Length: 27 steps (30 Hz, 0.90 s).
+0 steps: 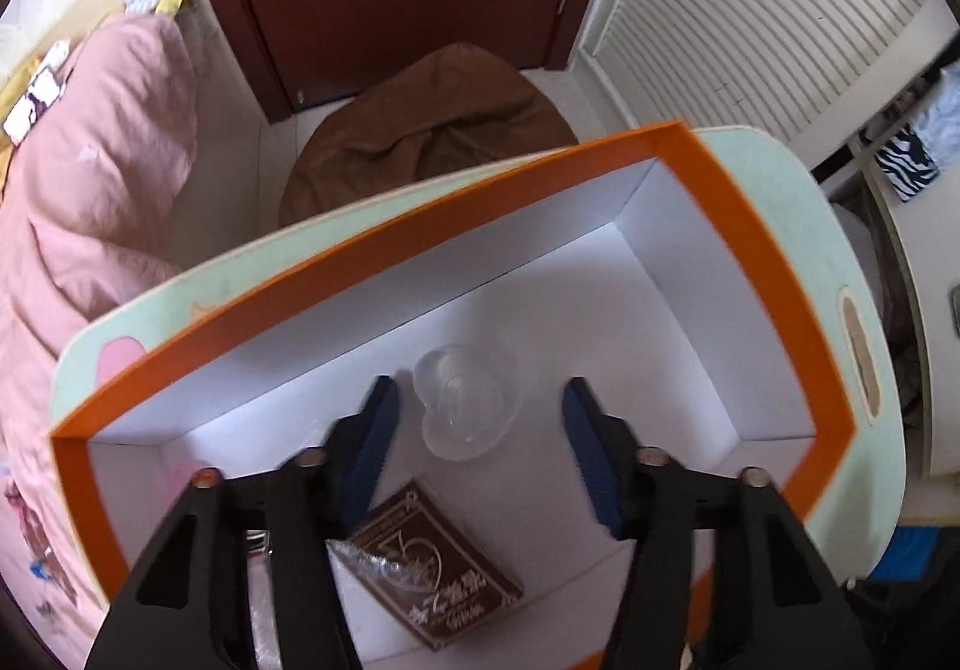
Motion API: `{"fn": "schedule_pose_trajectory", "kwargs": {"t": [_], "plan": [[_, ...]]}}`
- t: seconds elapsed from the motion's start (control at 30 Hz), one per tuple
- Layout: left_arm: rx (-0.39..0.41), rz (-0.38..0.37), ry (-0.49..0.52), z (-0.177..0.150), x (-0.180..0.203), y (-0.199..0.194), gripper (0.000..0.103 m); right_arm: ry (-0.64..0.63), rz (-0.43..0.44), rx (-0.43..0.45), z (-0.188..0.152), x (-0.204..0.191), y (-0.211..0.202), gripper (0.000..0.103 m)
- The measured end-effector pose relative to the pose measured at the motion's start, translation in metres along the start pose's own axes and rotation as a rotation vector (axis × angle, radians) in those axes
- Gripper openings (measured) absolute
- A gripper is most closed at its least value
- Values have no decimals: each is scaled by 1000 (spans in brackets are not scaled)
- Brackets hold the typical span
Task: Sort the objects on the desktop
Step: 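Set the black case on the table with the right gripper while the left grasps the clear heart crystal, then lower the clear heart crystal onto the table and open the left gripper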
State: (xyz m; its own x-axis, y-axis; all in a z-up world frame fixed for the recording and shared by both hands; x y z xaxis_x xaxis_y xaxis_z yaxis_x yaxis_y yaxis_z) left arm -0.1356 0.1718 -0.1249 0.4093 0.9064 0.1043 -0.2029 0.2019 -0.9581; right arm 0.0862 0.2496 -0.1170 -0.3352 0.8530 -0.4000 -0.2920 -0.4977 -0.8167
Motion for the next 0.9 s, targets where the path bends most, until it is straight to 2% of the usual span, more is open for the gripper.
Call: {"fn": "schedule_pose_trajectory", "kwargs": {"t": [0.07, 0.33, 0.5, 0.63, 0.7, 0.8, 0.9], "plan": [[16, 8, 10, -1, 2, -4, 41, -2, 17, -3, -4, -2, 0, 44], [129, -19, 24, -9, 2, -43, 41, -6, 1, 37, -4, -4, -10, 44], [241, -91, -8, -36, -9, -114, 41, -5, -24, 76, 0, -3, -20, 45], [321, -149, -28, -62, -20, -170, 41, 6, -37, 91, -4, -6, -23, 49], [310, -155, -24, -83, -23, -176, 41, 13, -42, 94, -7, -8, -24, 49], [268, -159, -32, -122, -27, -164, 41, 27, -44, 95, 11, 0, -20, 49], [215, -174, -74, -153, -29, -135, 41, 39, -51, 98, 30, 1, -12, 49]]}}
Point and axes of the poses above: each gripper's, at about its wrist camera, not at the fingertips, and y roughly the way its jaws point, x to its right, z to its top, the point moved 5 cm from there along y, roughly the way its jaws point, and after that the axes turned 4 degrees about -y, right-handed, at the moved point
